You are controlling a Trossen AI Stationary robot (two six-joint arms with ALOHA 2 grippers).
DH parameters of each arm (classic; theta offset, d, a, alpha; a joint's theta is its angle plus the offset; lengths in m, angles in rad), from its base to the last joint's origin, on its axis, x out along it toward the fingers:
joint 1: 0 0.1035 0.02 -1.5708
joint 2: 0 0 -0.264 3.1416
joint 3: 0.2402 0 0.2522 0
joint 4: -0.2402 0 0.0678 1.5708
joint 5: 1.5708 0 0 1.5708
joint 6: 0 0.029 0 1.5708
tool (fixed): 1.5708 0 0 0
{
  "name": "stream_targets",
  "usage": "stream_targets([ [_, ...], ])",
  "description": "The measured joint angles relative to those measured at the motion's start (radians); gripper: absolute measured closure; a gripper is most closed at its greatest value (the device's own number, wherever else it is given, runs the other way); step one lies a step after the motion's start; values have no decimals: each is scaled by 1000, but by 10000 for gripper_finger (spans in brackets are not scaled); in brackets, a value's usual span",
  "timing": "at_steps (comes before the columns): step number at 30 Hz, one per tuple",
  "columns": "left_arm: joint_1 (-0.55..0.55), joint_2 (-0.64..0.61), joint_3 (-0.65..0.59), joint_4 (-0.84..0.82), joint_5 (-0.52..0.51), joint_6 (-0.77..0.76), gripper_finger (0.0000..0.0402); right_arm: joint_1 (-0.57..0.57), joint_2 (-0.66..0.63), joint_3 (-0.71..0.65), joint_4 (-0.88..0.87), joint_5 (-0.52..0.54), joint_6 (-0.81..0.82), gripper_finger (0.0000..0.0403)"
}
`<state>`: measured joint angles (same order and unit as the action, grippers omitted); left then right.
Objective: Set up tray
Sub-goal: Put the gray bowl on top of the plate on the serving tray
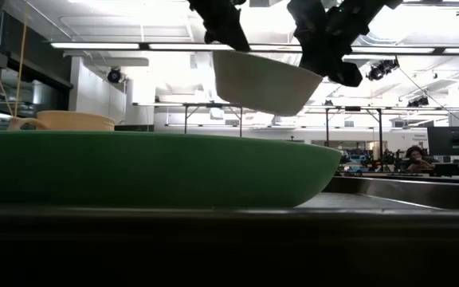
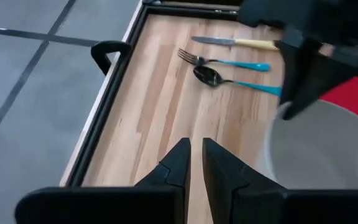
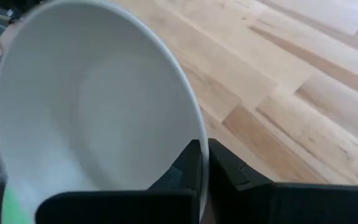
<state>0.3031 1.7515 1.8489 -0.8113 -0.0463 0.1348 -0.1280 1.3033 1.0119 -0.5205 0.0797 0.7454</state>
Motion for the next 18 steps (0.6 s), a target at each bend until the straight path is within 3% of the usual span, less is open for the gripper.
stream_targets([
  [8,0,0,142,-177,-29,30,332,0,0,1,5,-2,3,402],
  [18,0,-1,348,-586,-191,59,332,28,0,2,86,-28,13,402],
])
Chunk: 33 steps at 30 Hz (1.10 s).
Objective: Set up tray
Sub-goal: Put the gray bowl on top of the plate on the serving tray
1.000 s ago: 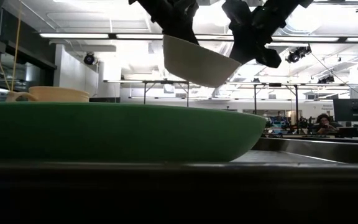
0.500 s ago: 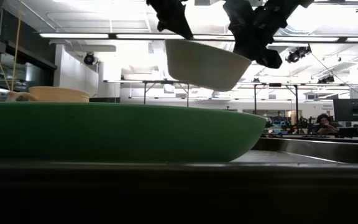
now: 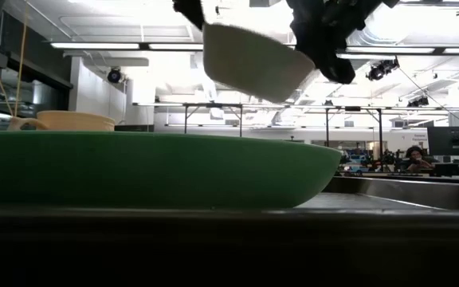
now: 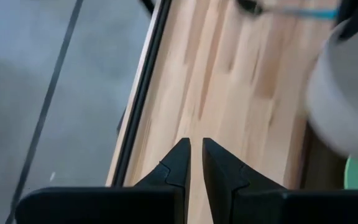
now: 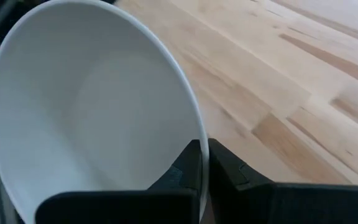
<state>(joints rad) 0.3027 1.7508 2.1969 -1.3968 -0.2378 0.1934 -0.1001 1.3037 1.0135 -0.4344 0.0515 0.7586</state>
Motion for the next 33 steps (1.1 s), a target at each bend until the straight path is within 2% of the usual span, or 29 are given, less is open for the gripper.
stream_targets([
  [5,-1,-9,35,-178,-86,-64,332,26,0,1,9,6,8,403],
  [19,-2,-156,15,-175,-120,-99,332,77,0,1,34,54,46,403],
  [25,-39,-161,15,-174,-171,-97,332,77,0,1,35,54,46,403],
  [33,-96,-183,13,-174,-187,-85,332,81,0,1,55,54,47,403],
])
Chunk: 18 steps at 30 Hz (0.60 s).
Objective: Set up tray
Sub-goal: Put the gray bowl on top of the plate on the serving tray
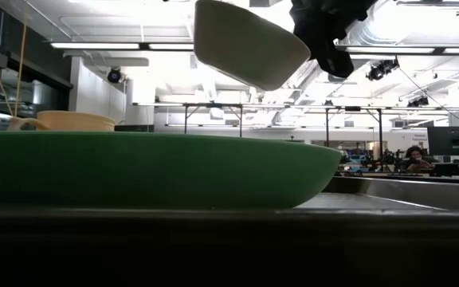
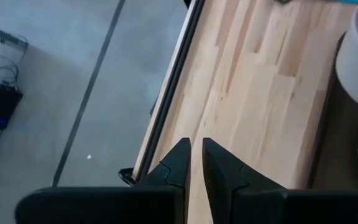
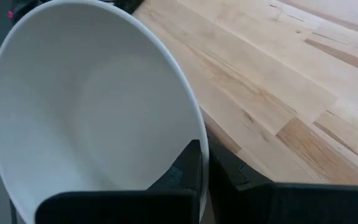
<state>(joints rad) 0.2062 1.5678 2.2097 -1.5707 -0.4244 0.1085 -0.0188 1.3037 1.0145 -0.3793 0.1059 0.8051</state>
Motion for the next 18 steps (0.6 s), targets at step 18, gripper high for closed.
stream_targets([
  [18,-326,-201,1,0,-189,-93,332,81,0,0,48,21,51,403],
])
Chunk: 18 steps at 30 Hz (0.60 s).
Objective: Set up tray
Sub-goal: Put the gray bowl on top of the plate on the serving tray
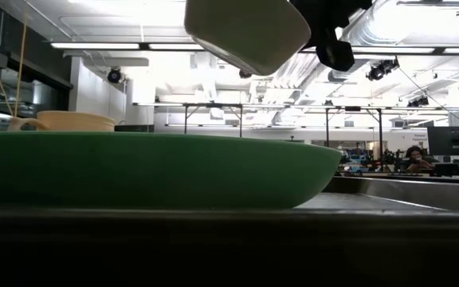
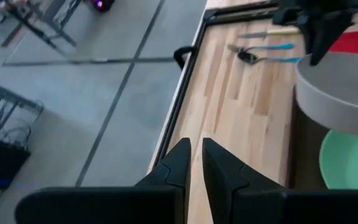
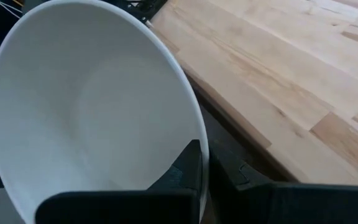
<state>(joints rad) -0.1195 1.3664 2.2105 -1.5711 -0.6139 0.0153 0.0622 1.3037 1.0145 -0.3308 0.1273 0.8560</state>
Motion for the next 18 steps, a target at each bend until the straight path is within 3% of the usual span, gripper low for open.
stream_targets([
  [9,-194,-6,-11,1,-98,-23,332,46,0,0,28,31,35,403],
  [18,-349,-123,-214,6,-257,-148,332,59,0,0,36,39,37,403],
])
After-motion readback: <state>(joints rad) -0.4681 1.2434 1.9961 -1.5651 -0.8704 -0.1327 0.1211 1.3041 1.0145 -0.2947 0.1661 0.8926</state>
